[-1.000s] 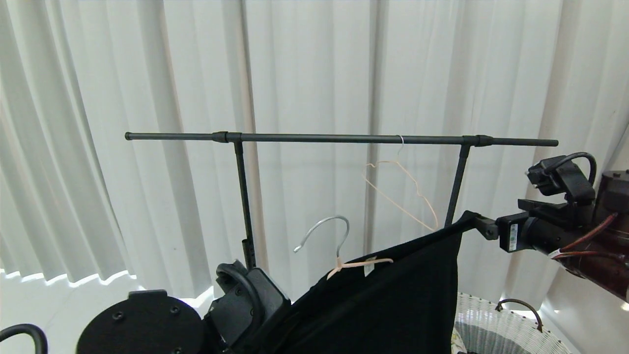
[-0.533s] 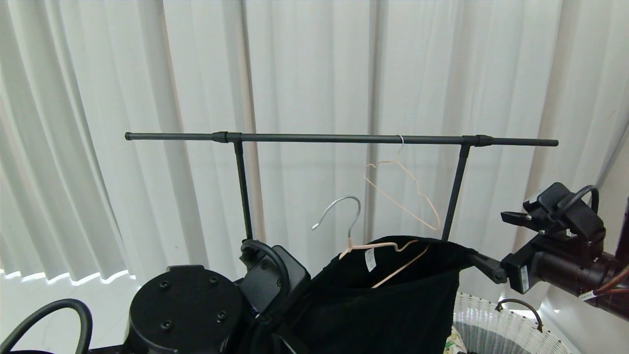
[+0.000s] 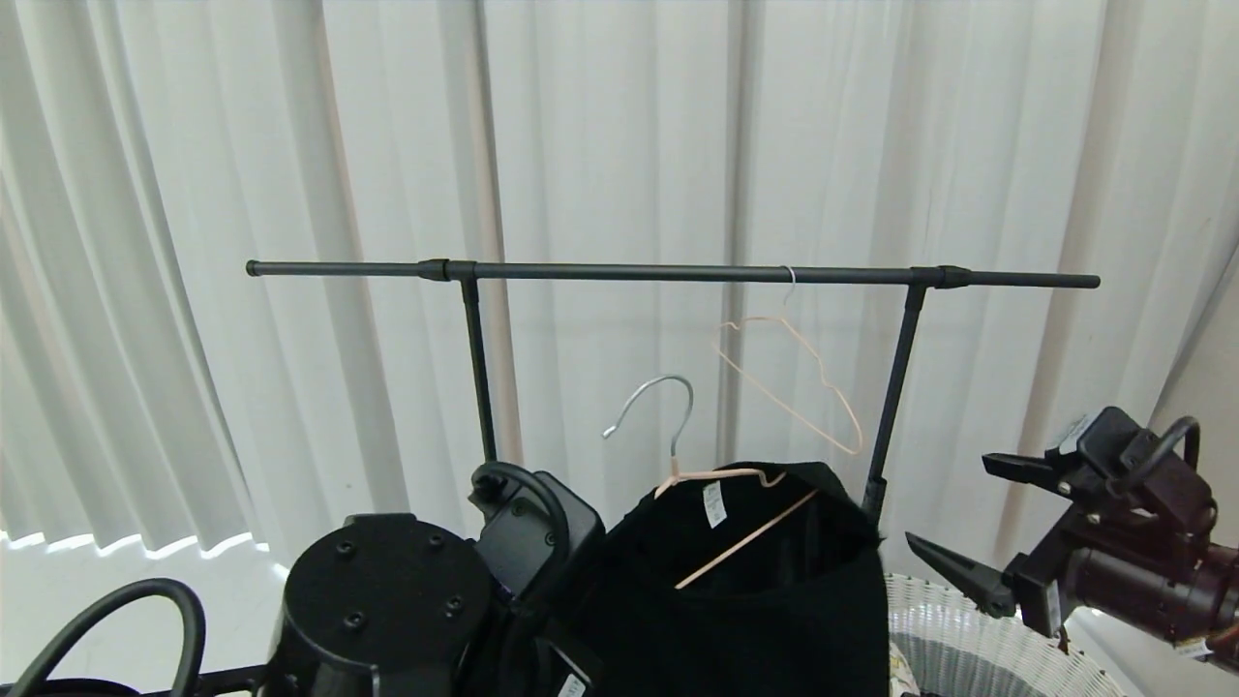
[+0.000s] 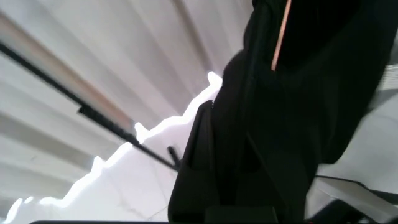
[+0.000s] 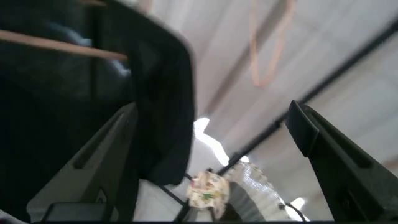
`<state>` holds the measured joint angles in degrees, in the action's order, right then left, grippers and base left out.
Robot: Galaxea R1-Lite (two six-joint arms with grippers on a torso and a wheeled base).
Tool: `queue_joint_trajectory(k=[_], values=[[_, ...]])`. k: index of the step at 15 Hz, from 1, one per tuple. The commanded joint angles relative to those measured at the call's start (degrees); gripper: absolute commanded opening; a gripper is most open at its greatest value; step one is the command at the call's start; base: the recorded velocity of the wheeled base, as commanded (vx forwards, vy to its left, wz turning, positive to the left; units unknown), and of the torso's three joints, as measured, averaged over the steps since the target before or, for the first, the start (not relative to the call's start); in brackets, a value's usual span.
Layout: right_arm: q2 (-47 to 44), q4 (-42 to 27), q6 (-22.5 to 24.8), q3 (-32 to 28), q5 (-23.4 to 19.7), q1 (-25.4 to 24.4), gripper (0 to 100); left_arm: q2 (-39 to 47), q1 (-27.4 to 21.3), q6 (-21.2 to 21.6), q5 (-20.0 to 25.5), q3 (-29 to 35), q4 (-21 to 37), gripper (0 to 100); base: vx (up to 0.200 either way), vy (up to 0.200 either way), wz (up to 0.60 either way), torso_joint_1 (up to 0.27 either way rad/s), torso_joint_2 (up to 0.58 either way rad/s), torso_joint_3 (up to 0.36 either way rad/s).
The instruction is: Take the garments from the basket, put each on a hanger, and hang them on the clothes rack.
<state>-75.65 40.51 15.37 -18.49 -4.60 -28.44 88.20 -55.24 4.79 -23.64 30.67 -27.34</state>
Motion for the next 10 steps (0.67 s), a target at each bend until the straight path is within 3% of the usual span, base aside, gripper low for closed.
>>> queue_joint_trajectory(k=[1, 4, 6, 8, 10], values=[[8.77, -1.49, 0.45, 5.57, -2.26, -6.98, 100, 3.03, 0.13, -0.13, -1.5, 1.67, -0.08, 0, 0.0, 0.0, 0.0, 0.0, 0.0, 0.0], [15.45, -11.51, 3.35, 5.31, -2.44, -8.74, 100, 3.91, -0.93, -0.04, -0.88, 2.73, -0.08, 0, 0.0, 0.0, 0.0, 0.0, 0.0, 0.0], [16.24, -17.04, 3.26, 1.27, -2.87, -8.65, 100, 2.68, -3.04, 0.92, 3.42, 2.46, 0.1, 0, 0.0, 0.0, 0.0, 0.0, 0.0, 0.0], [15.54, -23.28, 3.35, -5.33, -6.74, -8.56, 100, 2.15, -3.21, 6.46, 9.14, 2.2, 0.19, 0, 0.0, 0.0, 0.0, 0.0, 0.0, 0.0], [15.54, -29.61, 3.79, -9.98, -9.38, -8.74, 100, 2.42, -3.12, 9.01, 13.53, 2.2, 0.19, 0, 0.0, 0.0, 0.0, 0.0, 0.0, 0.0]])
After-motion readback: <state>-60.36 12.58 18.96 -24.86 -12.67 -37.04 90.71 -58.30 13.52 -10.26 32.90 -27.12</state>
